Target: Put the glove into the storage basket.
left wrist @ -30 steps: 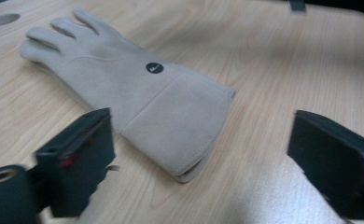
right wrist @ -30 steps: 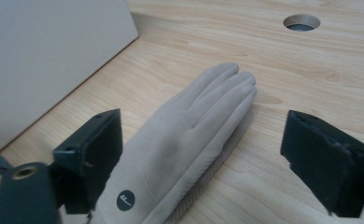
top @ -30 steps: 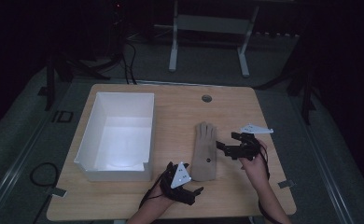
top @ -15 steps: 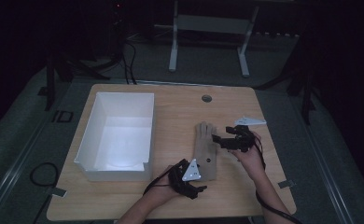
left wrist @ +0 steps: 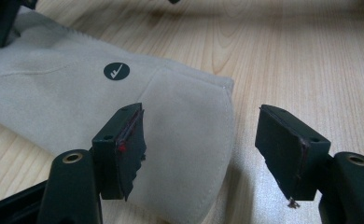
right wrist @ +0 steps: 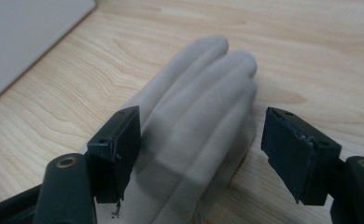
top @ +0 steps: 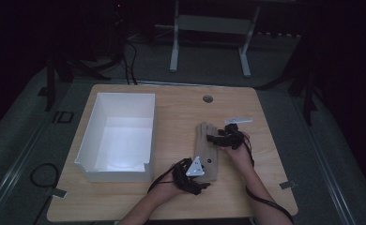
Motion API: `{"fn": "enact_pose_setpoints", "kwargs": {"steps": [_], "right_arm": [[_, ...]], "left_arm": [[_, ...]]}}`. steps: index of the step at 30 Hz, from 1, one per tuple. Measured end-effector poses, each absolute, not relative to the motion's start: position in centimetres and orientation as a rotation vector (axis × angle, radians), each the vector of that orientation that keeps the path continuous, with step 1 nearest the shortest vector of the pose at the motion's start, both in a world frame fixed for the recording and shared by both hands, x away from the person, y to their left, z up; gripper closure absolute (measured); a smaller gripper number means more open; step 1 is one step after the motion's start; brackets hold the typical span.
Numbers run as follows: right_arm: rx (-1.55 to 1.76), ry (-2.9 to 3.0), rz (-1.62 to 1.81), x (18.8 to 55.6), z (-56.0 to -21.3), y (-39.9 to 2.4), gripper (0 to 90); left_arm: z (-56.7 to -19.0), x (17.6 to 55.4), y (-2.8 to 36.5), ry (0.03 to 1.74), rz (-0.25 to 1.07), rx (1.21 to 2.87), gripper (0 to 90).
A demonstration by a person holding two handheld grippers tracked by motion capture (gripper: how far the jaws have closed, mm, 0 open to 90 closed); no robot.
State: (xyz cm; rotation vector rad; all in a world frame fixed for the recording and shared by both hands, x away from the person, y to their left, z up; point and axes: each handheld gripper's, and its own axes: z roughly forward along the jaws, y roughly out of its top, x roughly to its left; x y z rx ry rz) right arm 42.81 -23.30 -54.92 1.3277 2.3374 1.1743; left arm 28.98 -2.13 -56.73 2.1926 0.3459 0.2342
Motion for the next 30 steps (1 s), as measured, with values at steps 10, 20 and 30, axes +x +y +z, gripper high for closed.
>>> {"fn": "enact_pose_setpoints", "kwargs": {"steps": [10, 20, 30], "right_arm": [[1.373, 2.453, 1.247, 43.4, -56.2, -23.0, 52.9], [1.13, 2.449, 1.109, 41.8, -55.2, -21.3, 67.7], [1.107, 2.444, 1.103, 41.7, -55.3, -21.3, 68.0]], "left_arm": [[-57.0, 28.9, -1.0, 0.367, 0.208, 2.184, 33.1], [-57.2, 28.9, -1.2, 0.329, 0.232, 2.218, 33.4], [-57.6, 29.2, -1.6, 0.315, 0.281, 2.265, 41.7]]}}
